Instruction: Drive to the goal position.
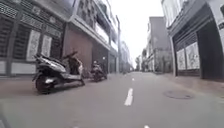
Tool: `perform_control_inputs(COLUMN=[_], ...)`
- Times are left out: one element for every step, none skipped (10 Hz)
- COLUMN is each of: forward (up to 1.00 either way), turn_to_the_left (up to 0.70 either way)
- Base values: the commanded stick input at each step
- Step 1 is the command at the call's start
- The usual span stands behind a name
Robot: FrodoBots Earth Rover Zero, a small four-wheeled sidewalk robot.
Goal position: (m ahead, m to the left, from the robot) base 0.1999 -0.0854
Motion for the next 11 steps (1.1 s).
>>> perform_control_inputs(forward=[1.0, 1.0, 1.0, 1.0, 1.0, 1.0, 1.0, 1.0, 1.0, 1.0, 1.0], turn_to_the_left=[-0.01, 0.04, 0.01, -0.07, -0.14, -0.22, -0.29, -0.28, -0.12, -0.02, -0.15])
